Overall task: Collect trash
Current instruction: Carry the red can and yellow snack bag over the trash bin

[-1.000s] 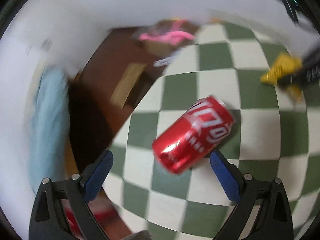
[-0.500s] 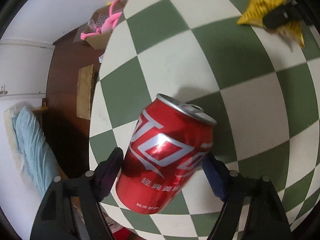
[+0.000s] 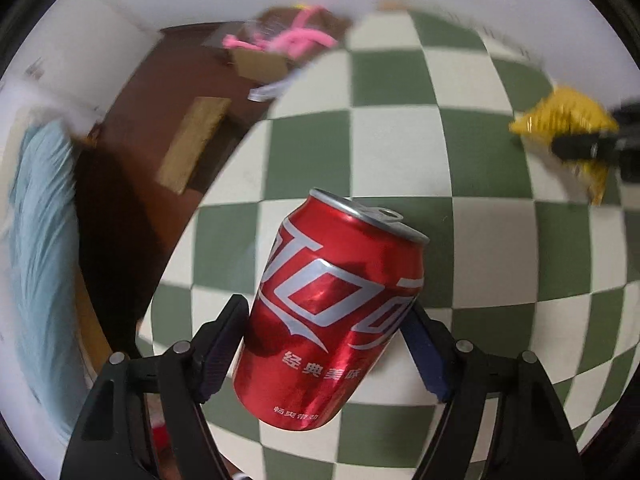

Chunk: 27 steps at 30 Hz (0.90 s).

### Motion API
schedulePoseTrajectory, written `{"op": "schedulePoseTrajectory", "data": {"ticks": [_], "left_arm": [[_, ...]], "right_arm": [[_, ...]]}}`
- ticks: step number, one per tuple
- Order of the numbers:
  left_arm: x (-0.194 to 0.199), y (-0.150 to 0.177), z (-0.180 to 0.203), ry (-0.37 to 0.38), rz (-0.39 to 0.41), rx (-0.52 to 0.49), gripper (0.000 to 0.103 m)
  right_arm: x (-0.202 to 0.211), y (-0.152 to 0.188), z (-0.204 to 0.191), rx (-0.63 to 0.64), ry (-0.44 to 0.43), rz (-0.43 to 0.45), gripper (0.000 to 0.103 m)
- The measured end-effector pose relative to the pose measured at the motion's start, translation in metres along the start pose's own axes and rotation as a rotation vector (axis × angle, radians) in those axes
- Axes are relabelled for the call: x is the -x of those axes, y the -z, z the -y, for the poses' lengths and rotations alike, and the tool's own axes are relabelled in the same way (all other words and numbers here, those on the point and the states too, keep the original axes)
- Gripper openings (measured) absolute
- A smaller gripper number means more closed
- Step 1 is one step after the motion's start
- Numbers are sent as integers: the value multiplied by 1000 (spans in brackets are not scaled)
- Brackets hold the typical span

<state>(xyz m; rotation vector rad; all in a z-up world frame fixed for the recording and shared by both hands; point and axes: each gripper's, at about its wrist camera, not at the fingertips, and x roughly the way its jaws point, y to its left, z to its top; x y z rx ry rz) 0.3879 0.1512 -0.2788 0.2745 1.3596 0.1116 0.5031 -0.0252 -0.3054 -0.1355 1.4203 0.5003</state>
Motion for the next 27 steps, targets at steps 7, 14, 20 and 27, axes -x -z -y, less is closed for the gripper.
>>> {"op": "schedulePoseTrajectory", "data": {"ticks": [7, 14, 20, 27], "left_arm": [[62, 63, -22, 25, 166, 313, 74], [115, 148, -52, 15, 292, 629, 74], [153, 236, -80, -11, 347, 808, 74], [170, 358, -116, -66, 310, 992, 74]], "right_arm": [[31, 36, -36, 37, -25, 108, 50], [67, 87, -103, 124, -97, 185, 50], [91, 141, -186, 247, -177, 206, 50], [94, 197, -301, 367, -311, 185, 50]]}}
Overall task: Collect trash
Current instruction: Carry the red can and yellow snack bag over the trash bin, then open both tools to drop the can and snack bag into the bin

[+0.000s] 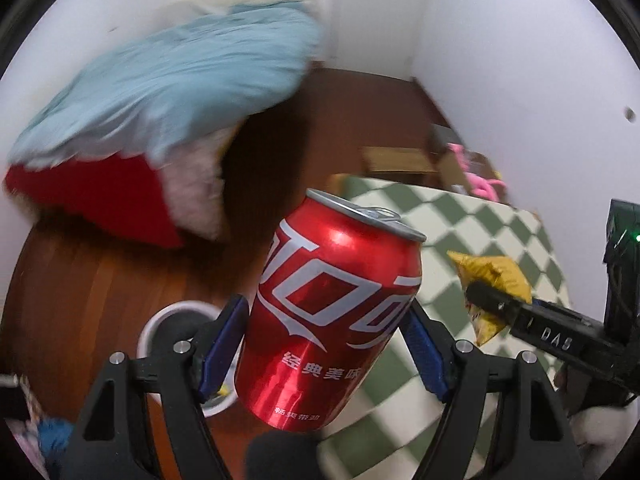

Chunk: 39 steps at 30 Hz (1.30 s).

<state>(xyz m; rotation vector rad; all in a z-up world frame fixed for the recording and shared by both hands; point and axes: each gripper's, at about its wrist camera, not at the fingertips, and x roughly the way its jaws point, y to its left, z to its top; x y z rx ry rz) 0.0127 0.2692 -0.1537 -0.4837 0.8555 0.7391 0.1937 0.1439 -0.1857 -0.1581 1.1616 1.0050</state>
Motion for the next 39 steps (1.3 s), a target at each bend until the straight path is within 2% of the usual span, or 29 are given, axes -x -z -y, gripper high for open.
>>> {"op": "schedulePoseTrajectory", "data": {"ticks": [7, 13, 18, 20, 21, 25, 27, 30, 31, 32, 34, 37, 39], "left_arm": [[-6, 26, -115, -101, -49, 160, 74], [-55, 52, -188, -98, -169, 304, 74], [-118, 66, -241, -43, -324, 440, 74], [-141, 70, -255, 20, -380, 501, 74], [-148, 70, -259, 28, -396, 523, 74], [-162, 72, -282, 38, -422, 583, 79], [-162, 75, -292, 26, -425, 602, 96], [-156, 82, -298, -20, -422, 601, 97], [-153, 83, -300, -39, -416, 600, 97], [-145, 86, -300, -71, -400, 596, 97], [-135, 88, -301, -119, -365, 589, 97], [-109, 97, -289, -230, -319, 535, 97], [-100, 103, -283, -273, -310, 514, 97]], "right_arm": [[-60, 28, -121, 99, -102, -86, 50], [-136, 65, -196, 207, -99, -240, 50], [-207, 91, -225, 245, -64, -373, 50], [-228, 95, -229, 248, -49, -406, 50], [-243, 99, -232, 247, -36, -427, 50], [-281, 100, -232, 232, -12, -485, 50], [-296, 102, -234, 235, 1, -517, 50], [-316, 105, -236, 224, -4, -546, 51], [-321, 105, -234, 221, -13, -554, 59], [-325, 103, -237, 218, -19, -558, 78], [-328, 103, -238, 205, -59, -558, 102], [-323, 107, -243, 242, -34, -545, 103], [-314, 110, -247, 299, 11, -534, 103]]}}
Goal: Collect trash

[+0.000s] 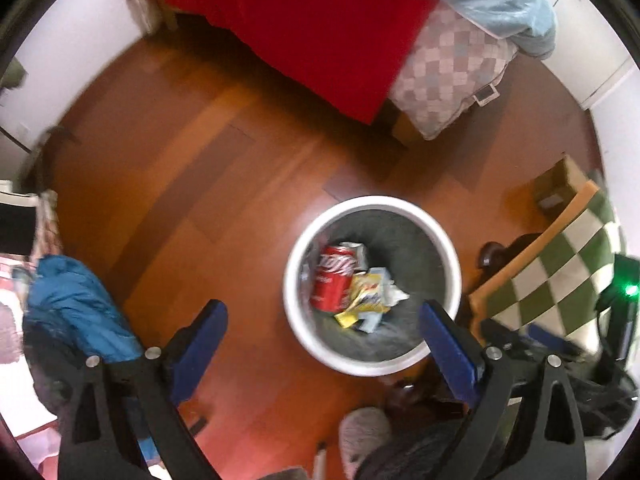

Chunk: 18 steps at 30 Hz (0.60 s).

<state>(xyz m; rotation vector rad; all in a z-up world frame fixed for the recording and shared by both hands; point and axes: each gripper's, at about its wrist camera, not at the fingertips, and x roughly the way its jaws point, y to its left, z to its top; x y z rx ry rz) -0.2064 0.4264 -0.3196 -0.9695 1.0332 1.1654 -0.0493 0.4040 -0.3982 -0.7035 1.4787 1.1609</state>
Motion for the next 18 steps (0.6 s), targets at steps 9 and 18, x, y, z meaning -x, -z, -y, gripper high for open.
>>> {"op": "schedulePoseTrajectory", "data": {"ticks": [9, 18], "left_arm": [[51, 48, 7, -36, 62, -39, 97], [132, 90, 26, 26, 160, -95, 97]], "right_arm": [[67, 45, 4, 88, 128, 88, 103], [173, 109, 4, 131, 50, 199, 103]]}}
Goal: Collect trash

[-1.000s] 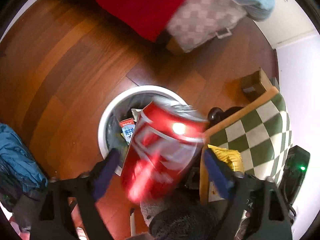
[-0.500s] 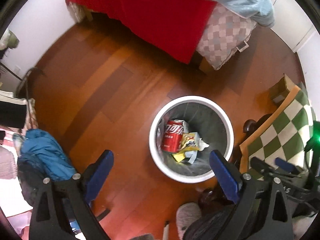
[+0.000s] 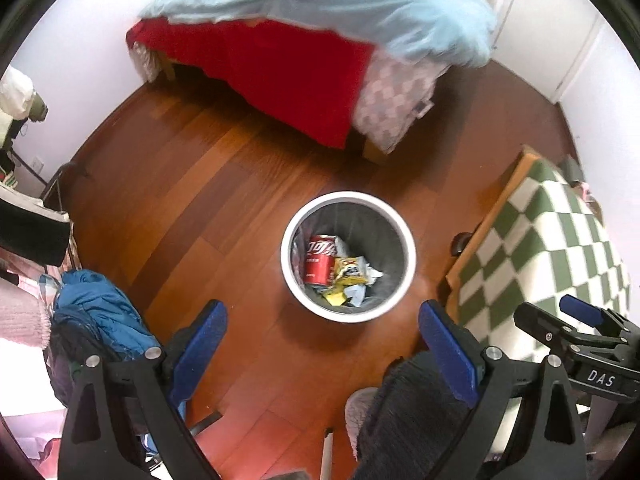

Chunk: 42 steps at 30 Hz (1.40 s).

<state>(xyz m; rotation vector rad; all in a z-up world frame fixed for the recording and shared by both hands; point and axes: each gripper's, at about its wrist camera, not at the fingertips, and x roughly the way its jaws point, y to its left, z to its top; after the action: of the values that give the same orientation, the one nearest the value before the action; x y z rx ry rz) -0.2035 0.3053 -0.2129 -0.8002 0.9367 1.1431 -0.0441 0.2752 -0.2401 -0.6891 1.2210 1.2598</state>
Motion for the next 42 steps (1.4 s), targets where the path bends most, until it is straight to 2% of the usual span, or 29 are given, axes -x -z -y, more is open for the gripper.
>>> {"op": "schedulePoseTrajectory", "data": {"ticks": [11, 21, 32, 42], "left_arm": [[114, 24, 5, 101, 155, -18, 97], [174, 37, 5, 207, 217, -7, 97], [219, 50, 1, 252, 268, -28, 97], [231, 55, -2, 275, 286, -31, 97]], "right_arm": [[140, 44, -2, 43, -136, 160, 103], [230, 74, -3, 86, -251, 240, 103], [281, 89, -25, 152, -319, 257, 103], [299, 92, -32, 167, -339, 267, 103]]}}
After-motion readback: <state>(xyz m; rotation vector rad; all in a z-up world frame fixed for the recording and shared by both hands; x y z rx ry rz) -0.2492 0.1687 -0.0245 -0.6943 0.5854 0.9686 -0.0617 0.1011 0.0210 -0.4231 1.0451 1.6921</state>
